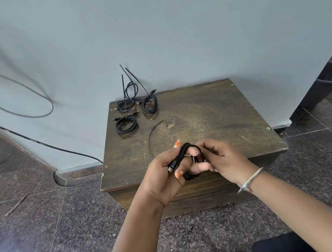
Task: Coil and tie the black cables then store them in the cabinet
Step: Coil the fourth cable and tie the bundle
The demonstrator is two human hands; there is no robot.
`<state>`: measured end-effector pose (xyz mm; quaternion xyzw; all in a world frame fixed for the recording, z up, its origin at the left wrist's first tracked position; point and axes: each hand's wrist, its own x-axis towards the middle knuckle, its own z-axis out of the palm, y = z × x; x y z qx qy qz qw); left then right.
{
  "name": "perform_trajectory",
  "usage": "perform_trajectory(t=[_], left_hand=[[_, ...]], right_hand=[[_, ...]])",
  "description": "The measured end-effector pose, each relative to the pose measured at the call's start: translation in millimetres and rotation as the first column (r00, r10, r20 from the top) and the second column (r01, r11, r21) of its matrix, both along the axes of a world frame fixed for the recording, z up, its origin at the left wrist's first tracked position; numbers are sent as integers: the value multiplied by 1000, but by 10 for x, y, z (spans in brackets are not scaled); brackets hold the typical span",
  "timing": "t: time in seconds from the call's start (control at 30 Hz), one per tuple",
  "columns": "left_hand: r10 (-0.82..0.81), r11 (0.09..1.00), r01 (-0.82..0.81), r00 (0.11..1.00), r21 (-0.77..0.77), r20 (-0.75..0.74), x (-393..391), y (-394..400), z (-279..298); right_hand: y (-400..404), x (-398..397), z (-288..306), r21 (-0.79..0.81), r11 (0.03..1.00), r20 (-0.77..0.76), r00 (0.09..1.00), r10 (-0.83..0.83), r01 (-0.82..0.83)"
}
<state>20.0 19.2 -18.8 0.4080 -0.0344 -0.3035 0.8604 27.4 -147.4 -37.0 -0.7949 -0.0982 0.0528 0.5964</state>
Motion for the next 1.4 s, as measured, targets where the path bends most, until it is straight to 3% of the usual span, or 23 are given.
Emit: perform_trajectory(t=[0.2,0.37,0.47,0.63,0.8,0.97,1.13,1.3,1.4], left_hand=[[233,952,-249,967,-180,-104,45,41,13],[297,944,-305,952,-127,-81,67,54,-27],[281,960,-280,959,-15,45,76,51,-30],[286,908,-350,919,229,271,72,43,-24],[129,785,-361,890,504,437,64,16,-66],[-73,700,-328,851,635,520,30,-11,-14],[-108,766,-176,913,618,394,0,-51,-23],[-81,885,-59,957,461,277,-2,-67,-21],[-61,956,-1,978,292,202,-14,-88,-49]], right_hand=[[60,-79,3,-192,961,-86,978,188,-202],[152,-141,20,-178,931,-167,943,290,-318],[130,-144,55,-213,923,-161,944,290,-320],[120,-202,120,-268,938,-69,975,210,-221],[80,-203,231,-288,956,144,984,104,-59],[64,-202,302,-260,965,292,955,57,21],[-3,-143,287,-53,986,315,940,-134,158],[-15,-94,224,33,987,308,938,-158,155],[-12,-78,181,75,990,266,955,-134,118]])
